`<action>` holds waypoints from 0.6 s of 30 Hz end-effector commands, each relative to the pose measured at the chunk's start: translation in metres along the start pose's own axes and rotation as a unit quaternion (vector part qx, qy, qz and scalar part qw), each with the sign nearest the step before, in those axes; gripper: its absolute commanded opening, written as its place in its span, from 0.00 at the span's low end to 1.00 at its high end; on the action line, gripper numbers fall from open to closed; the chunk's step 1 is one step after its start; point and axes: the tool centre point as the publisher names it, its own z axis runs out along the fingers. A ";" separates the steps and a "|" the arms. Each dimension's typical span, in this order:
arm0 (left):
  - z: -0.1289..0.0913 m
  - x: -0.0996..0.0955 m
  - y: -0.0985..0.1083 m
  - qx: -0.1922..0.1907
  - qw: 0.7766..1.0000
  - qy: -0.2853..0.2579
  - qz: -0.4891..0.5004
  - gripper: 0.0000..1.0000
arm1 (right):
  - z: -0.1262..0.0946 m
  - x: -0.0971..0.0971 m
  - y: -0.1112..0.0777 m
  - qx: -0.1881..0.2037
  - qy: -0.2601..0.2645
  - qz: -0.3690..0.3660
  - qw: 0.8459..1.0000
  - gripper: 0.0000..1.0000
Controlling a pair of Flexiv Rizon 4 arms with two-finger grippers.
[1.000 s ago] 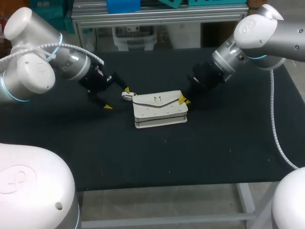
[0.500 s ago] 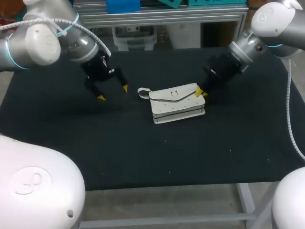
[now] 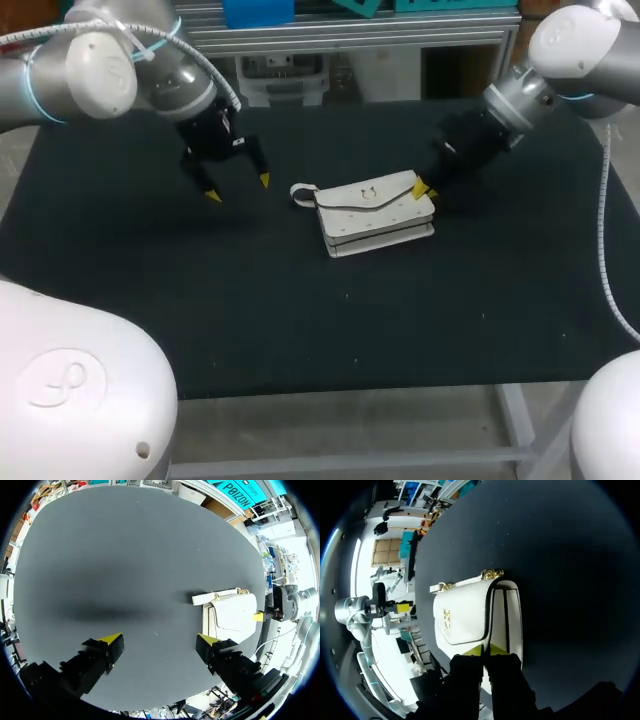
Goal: Pick up the bag, open it, inspect its contents, close it, and place it on the opposite side
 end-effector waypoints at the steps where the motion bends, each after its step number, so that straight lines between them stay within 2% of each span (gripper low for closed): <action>1: -0.012 -0.013 -0.010 -0.005 1.000 -0.004 0.010 1.00 | -0.032 -0.028 0.006 -0.032 -0.011 0.009 0.999 0.00; 3: -0.015 -0.016 -0.012 -0.006 1.000 -0.010 0.017 1.00 | -0.043 -0.039 0.011 -0.037 -0.001 0.008 0.999 0.00; 4: -0.017 -0.019 -0.016 -0.007 1.000 -0.014 0.020 1.00 | -0.056 -0.055 0.018 -0.050 -0.015 0.017 0.999 0.00; 5: -0.018 -0.022 -0.019 -0.004 1.000 -0.022 0.021 1.00 | -0.063 -0.062 0.021 -0.052 -0.005 0.010 0.999 0.00; 6: -0.020 -0.024 -0.021 -0.006 0.999 -0.019 0.032 1.00 | -0.070 -0.069 0.025 -0.055 -0.019 0.019 0.998 0.00; 12: -0.025 -0.034 -0.031 0.001 0.998 -0.038 0.052 1.00 | -0.103 -0.097 0.045 -0.062 -0.040 0.007 0.997 0.00; 18: -0.024 -0.037 -0.037 -0.003 0.998 -0.047 0.047 1.00 | -0.134 -0.122 0.066 -0.102 -0.049 0.013 0.994 0.00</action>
